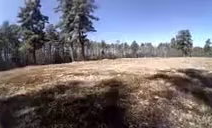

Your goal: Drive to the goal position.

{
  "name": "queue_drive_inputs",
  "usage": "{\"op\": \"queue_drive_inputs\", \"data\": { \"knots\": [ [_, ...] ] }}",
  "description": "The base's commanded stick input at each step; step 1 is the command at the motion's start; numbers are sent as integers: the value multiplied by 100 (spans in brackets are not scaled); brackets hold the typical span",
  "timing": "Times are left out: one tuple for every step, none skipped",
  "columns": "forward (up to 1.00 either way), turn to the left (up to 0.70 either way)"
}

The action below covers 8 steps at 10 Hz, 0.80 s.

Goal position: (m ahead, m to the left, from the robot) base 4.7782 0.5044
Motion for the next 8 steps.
{"op": "queue_drive_inputs", "data": {
  "knots": [
    [70,0],
    [70,0],
    [70,0],
    [70,0],
    [70,0],
    [70,0],
    [70,0],
    [70,0]
  ]
}}
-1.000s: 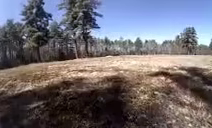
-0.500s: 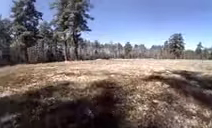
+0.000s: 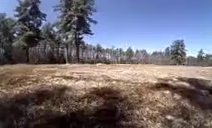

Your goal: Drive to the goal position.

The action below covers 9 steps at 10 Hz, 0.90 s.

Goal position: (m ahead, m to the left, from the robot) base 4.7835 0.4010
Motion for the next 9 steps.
{"op": "queue_drive_inputs", "data": {
  "knots": [
    [70,0],
    [70,0],
    [70,0],
    [70,-3],
    [70,-27],
    [70,-35],
    [70,-26],
    [70,-13],
    [70,0]
  ]
}}
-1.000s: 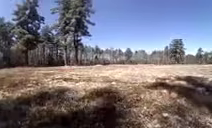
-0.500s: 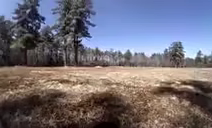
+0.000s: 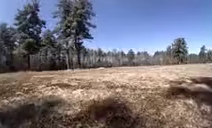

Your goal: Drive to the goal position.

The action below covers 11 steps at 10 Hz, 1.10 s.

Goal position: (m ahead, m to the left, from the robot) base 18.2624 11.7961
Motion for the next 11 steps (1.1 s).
{"op": "queue_drive_inputs", "data": {
  "knots": [
    [70,0],
    [70,0],
    [70,0],
    [70,0],
    [70,0],
    [70,0],
    [70,0],
    [70,0],
    [70,0],
    [70,0],
    [70,0]
  ]
}}
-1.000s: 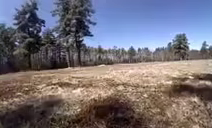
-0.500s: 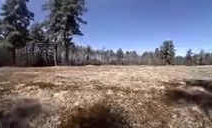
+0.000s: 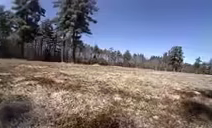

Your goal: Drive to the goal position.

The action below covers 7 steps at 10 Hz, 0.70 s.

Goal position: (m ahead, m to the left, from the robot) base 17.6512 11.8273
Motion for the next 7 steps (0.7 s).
{"op": "queue_drive_inputs", "data": {
  "knots": [
    [70,0],
    [70,0],
    [70,0],
    [70,0],
    [70,0],
    [70,0],
    [70,0]
  ]
}}
